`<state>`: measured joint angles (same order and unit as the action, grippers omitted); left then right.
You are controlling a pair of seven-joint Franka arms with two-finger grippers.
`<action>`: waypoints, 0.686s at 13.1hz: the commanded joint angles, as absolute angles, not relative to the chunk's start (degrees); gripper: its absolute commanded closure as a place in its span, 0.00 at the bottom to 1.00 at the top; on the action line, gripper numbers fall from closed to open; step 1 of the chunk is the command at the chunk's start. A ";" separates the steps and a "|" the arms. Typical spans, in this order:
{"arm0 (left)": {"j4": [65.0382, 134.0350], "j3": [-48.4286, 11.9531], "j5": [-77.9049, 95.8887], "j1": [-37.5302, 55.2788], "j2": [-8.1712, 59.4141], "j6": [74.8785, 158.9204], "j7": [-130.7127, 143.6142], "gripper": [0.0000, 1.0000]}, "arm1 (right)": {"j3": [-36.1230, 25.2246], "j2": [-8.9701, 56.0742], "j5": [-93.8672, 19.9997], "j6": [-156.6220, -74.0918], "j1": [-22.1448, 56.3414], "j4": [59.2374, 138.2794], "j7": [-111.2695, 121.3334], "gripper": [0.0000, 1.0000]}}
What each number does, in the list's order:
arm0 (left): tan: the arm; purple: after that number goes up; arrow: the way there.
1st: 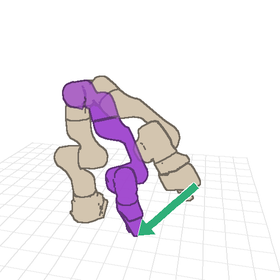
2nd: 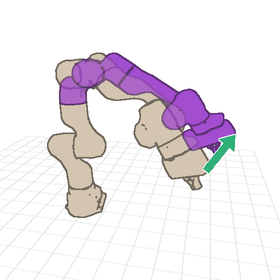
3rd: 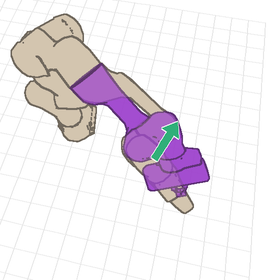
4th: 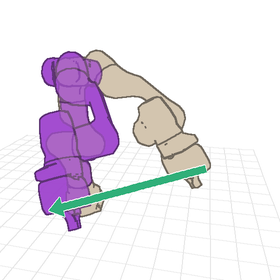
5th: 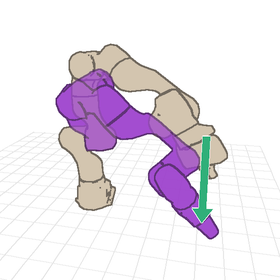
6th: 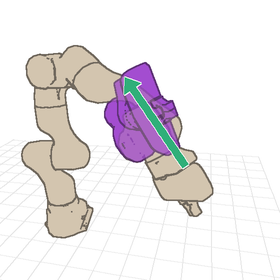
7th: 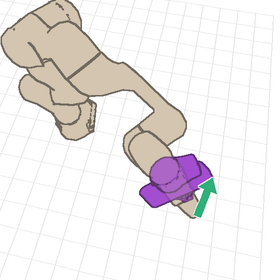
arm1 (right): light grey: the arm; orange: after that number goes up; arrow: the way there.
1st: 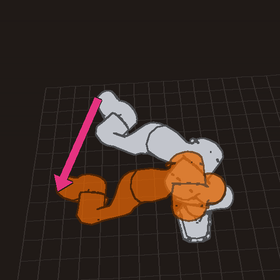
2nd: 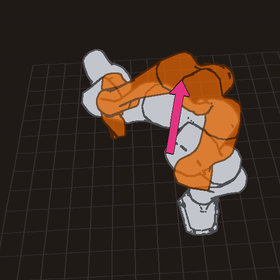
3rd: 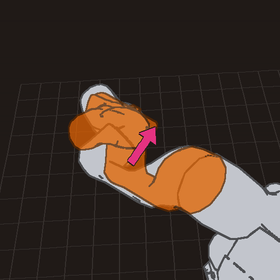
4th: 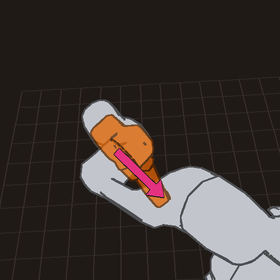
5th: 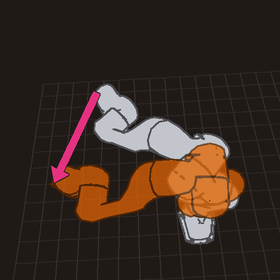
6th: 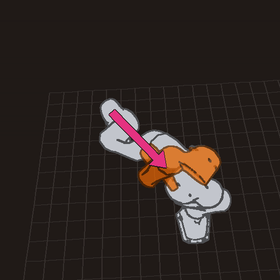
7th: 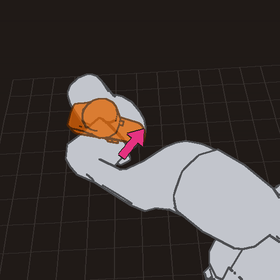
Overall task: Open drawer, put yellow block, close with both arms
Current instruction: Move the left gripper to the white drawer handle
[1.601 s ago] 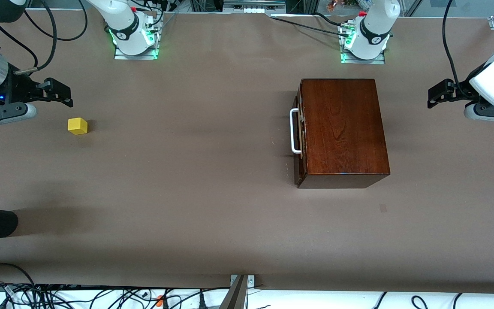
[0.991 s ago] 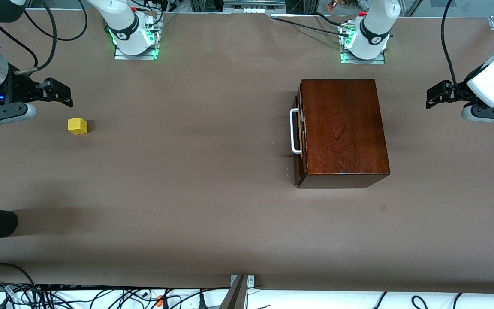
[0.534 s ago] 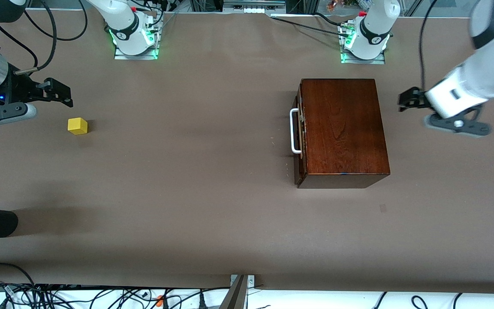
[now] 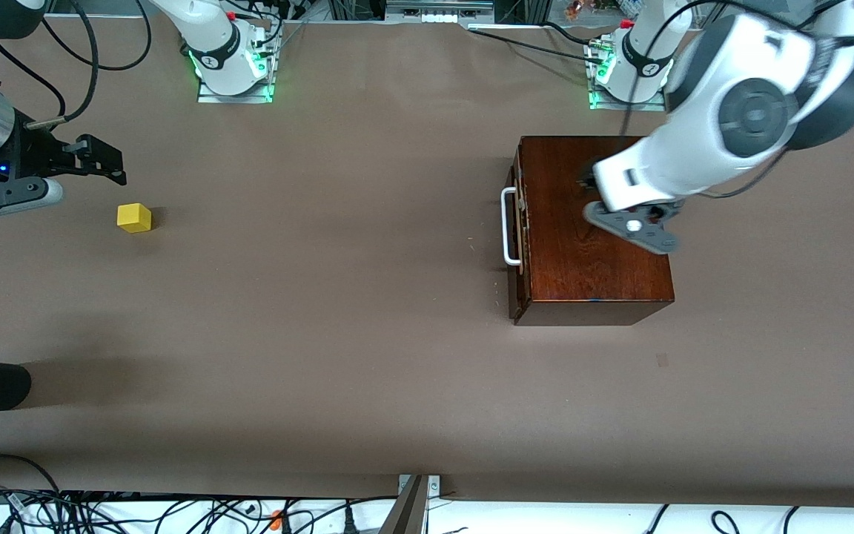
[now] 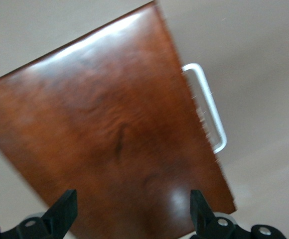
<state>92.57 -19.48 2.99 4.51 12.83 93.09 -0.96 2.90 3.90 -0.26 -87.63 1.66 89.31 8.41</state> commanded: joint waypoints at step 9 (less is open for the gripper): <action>91.40 -21.01 -14.65 26.10 24.42 101.87 38.39 0.00 | 2.99 3.96 -1.05 -86.66 1.58 88.33 8.26 0.00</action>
<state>92.54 -21.32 -8.91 24.28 22.20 101.86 34.70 2.91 3.90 -0.26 -87.63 1.66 89.30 8.41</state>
